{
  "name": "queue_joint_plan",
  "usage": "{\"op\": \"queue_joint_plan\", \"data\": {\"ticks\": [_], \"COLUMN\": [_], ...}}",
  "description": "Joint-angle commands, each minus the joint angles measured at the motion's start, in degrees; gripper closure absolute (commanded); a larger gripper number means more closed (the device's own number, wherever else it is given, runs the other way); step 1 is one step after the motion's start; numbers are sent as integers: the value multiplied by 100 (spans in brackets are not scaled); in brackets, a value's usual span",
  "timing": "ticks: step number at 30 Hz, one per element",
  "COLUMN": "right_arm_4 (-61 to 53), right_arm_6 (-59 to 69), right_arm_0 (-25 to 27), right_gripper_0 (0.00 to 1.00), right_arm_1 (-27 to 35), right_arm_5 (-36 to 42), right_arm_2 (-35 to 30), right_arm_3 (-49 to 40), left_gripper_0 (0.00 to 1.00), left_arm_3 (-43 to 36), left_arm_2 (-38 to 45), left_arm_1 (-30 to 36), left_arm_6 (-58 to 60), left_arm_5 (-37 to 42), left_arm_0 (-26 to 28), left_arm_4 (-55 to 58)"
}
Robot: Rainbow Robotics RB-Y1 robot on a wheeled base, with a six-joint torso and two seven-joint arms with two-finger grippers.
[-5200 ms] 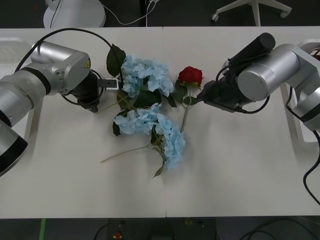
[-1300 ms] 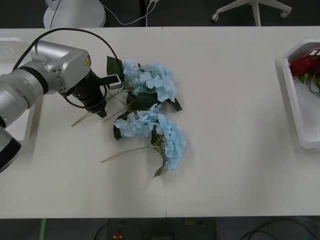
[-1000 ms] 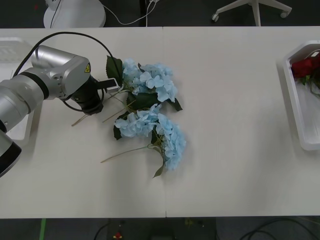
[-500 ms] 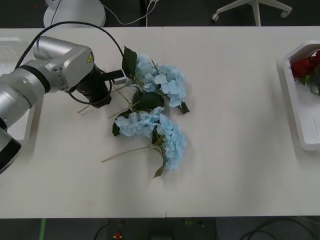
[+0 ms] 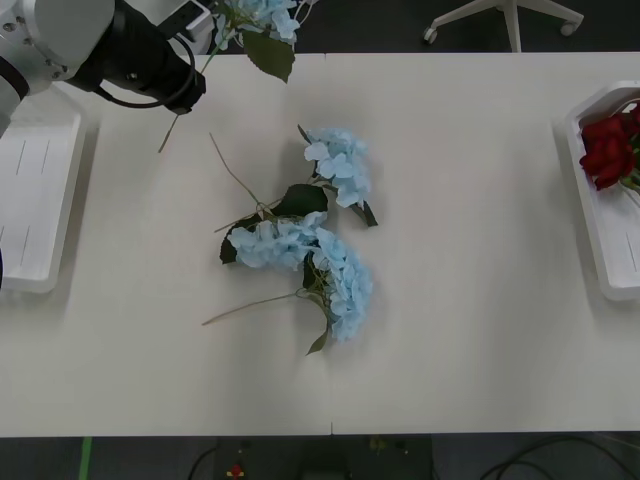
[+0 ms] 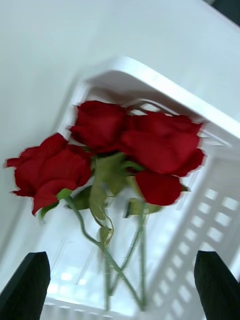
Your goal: Put the red flowers into the right box and the blue flowers into the left box
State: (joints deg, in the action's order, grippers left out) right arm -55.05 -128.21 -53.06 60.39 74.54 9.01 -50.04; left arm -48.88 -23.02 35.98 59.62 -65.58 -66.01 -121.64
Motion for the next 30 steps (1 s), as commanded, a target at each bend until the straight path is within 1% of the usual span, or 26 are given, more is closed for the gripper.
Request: {"op": "queue_joint_plan", "data": {"ticks": [1, 3, 4, 5, 7, 10, 12, 14, 17, 20, 22, 25, 27, 30], "right_arm_4": [-815, -1307, -1720, -1852, -2353, -2722, -2836, -2889, -2906, -3047, -3161, -3179, -3205, -3249], "right_arm_6": [-626, -828, -951, -960, -995, -1057, -1092, -1136, -1162, -1224, -1276, -1356, -1417, -1470], "right_arm_0": [-231, -125, 7, 77, 446, 965, 1281, 1589, 1764, 1773, 1756, 1738, 1729, 1668], "right_gripper_0": [17, 17, 17, 17, 17, 17, 17, 17, 17, 17, 17, 17, 17, 17], "right_arm_1": [307, 298, 298, 307, 307, 307, 307, 307, 272, 263, 263, 263, 263, 272], "right_arm_5": [606, 747, 782, 782, 773, 615, 413, 193, 79, 87, 87, 79, 79, 79], "right_arm_2": [-127, -119, -110, -110, -110, -110, -110, -110, -84, 31, 101, 224, 294, 382], "right_arm_3": [-665, -920, -1166, -1262, -1798, -2660, -3213, -3767, -4242, -4365, -4365, -4426, -4462, -4470], "left_gripper_0": [100, 100, 100, 100, 100, 100, 100, 100, 100, 100, 100, 100, 100, 100], "left_arm_3": [-219, -219, -219, -219, -219, -201, -201, -193, -193, -184, -96, 106, 352, 678], "left_arm_2": [439, 571, 659, 676, 694, 703, 738, 817, 835, 835, 826, 826, 826, 817], "left_arm_1": [761, 1095, 1412, 1526, 2009, 2519, 2774, 3047, 3363, 3486, 3477, 3389, 3258, 3020], "left_arm_6": [577, 726, 876, 946, 1087, 1280, 1350, 1412, 1385, 1280, 1262, 1069, 841, 568], "left_arm_5": [-421, -737, -975, -1063, -1291, -1449, -1432, -1300, -975, -667, -395, -131, -61, -61], "left_arm_0": [-280, -272, -228, -219, -140, 45, 229, 537, 994, 1407, 1732, 2049, 2180, 2224], "left_arm_4": [167, 167, 184, 193, 193, 149, 149, 131, 175, 184, 149, 123, 79, -115]}}
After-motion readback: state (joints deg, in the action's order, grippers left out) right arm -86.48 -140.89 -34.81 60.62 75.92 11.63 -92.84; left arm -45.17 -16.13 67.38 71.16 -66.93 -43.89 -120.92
